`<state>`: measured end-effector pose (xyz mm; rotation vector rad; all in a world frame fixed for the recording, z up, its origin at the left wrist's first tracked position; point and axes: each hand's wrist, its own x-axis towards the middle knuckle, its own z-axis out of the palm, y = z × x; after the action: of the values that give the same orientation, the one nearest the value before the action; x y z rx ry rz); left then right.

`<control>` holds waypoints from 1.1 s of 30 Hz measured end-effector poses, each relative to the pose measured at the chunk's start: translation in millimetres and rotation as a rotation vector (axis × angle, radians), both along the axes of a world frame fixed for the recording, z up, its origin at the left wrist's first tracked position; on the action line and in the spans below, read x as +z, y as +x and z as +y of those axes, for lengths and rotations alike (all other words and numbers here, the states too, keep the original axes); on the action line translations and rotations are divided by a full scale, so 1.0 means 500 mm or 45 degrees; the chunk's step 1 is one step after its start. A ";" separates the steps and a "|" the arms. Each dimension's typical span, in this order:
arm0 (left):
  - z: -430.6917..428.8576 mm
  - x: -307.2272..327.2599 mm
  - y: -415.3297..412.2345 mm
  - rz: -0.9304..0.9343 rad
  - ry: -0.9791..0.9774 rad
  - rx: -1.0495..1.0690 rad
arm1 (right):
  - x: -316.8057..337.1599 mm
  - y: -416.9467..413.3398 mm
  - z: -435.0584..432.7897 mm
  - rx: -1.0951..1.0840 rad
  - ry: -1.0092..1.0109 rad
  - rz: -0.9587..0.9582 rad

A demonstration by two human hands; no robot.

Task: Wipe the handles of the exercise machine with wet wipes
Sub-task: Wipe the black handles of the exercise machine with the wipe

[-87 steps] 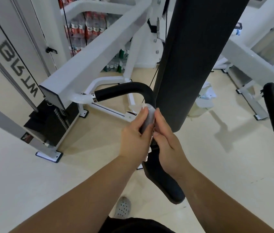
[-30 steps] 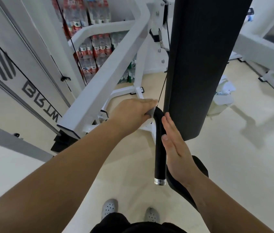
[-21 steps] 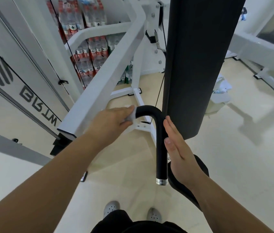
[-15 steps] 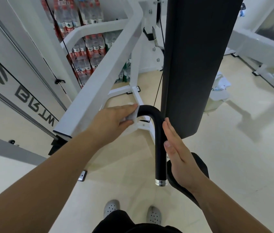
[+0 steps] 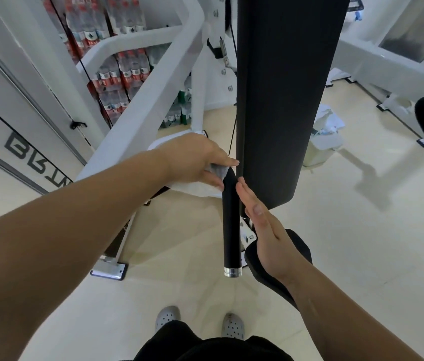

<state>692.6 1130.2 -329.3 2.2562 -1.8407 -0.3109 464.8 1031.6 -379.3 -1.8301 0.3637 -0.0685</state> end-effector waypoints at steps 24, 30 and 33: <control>0.064 -0.164 -0.458 0.435 -0.518 1.005 | -0.034 -0.147 -0.001 0.101 0.246 0.085; 0.134 -0.212 -0.497 0.298 -0.466 0.684 | -0.038 -0.169 0.033 0.052 0.162 0.071; 0.173 -0.201 -0.507 0.388 -0.486 0.631 | -0.021 -0.187 0.062 -0.031 0.099 0.055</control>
<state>439.2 1216.7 -429.8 2.1535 -1.0441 -0.1826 371.4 1062.8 -389.8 -1.7528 0.4130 -0.0313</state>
